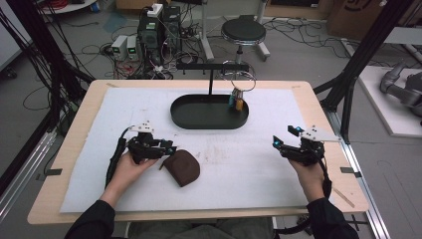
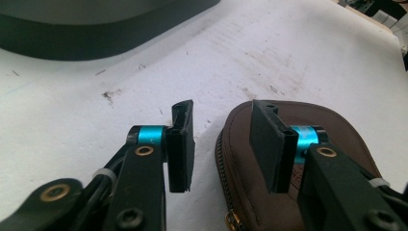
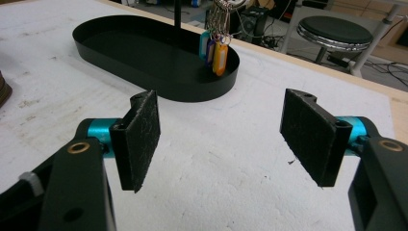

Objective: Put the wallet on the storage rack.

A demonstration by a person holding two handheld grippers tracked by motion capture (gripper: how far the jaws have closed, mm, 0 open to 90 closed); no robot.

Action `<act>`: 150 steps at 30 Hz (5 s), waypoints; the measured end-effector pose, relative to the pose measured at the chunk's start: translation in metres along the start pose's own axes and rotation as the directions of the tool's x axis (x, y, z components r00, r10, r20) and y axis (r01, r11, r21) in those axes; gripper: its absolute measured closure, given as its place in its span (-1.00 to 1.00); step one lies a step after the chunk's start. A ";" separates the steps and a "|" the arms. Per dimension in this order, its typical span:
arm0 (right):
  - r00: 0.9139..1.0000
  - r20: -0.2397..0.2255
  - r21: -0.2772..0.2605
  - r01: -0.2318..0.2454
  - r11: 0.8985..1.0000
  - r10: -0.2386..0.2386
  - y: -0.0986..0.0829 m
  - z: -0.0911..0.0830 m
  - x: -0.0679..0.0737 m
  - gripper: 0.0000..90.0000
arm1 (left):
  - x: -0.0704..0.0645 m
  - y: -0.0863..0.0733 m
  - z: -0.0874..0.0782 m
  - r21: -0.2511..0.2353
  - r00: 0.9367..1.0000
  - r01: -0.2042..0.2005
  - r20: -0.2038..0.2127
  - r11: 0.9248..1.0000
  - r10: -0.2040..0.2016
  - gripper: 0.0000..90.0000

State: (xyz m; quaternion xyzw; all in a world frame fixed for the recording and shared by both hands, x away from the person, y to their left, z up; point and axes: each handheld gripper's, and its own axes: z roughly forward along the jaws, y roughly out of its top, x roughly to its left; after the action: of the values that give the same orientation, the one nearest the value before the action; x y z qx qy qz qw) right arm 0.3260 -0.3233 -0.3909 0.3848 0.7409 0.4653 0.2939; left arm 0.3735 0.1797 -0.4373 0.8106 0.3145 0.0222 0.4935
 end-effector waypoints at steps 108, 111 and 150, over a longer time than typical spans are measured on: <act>0.743 -0.662 -0.057 0.079 0.995 -0.097 0.040 0.052 0.092 0.56 | -0.073 0.047 -0.015 -0.570 0.947 -0.107 0.190 0.814 0.258 0.69; 0.745 -0.658 -0.033 0.111 0.993 -0.106 0.043 0.051 0.089 0.56 | -0.071 0.050 -0.019 -0.509 0.949 -0.148 0.169 0.848 0.267 0.32; 0.672 -0.733 -0.044 0.111 0.993 -0.107 0.055 0.040 0.073 0.11 | -0.077 0.046 0.001 -0.348 0.877 -0.211 0.345 0.913 0.334 0.51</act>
State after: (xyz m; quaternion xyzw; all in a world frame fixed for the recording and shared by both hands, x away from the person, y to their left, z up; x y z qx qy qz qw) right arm 0.3348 -0.2283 -0.3621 0.1221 0.8191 0.5605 -0.0011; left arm 0.3350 0.1230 -0.3791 0.7499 0.0819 -0.0254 0.6559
